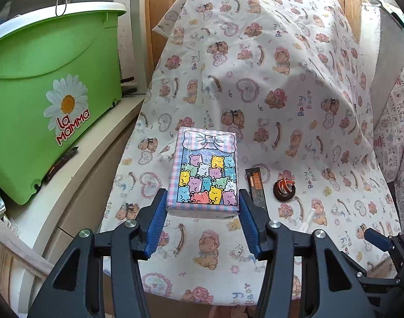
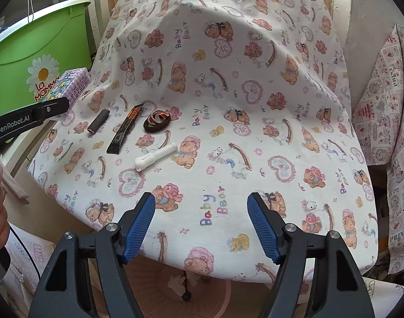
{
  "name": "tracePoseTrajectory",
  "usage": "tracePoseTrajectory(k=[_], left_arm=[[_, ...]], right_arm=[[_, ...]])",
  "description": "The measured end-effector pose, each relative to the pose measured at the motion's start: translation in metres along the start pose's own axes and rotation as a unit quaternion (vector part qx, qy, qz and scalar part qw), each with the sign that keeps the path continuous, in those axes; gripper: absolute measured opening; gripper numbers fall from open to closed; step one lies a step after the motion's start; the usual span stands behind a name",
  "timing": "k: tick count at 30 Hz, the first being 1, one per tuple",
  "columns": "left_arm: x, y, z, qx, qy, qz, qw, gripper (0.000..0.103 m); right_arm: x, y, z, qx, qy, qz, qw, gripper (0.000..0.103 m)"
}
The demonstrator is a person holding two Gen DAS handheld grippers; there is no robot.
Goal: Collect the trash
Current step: 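Grasp the white plastic stick with the right tool while the left tool holds the pack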
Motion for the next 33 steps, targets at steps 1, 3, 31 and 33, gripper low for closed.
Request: tracePoseTrajectory(k=[1,3,31,33], left_arm=[[-0.002,0.000,-0.001,-0.001,-0.001,-0.002,1.0000,0.051],[-0.006,0.000,-0.003,-0.002,-0.002,-0.003,1.0000,0.051],[-0.040,-0.008,-0.003,0.016,-0.049,0.028,0.9983,0.051],[-0.042,-0.007,-0.002,0.014,-0.056,0.024,0.9981,0.051]], right_arm=[[-0.002,0.000,0.001,0.002,0.000,0.006,1.000,0.076],[-0.006,0.002,0.004,0.004,0.003,0.019,1.000,0.081],[-0.048,0.050,0.057,-0.008,-0.158,0.066,0.985,0.071],[-0.049,0.053,0.058,-0.008,-0.154,0.065,0.986,0.065]])
Point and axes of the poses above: each gripper's, at about its wrist camera, not at the fingertips, and y roughly the way its jaws point, x to its right, z to its top, the point moved 4 cm from there along y, roughly the way its jaws point, and after that the axes turned 14 degrees about -x, right-handed, at the moved point
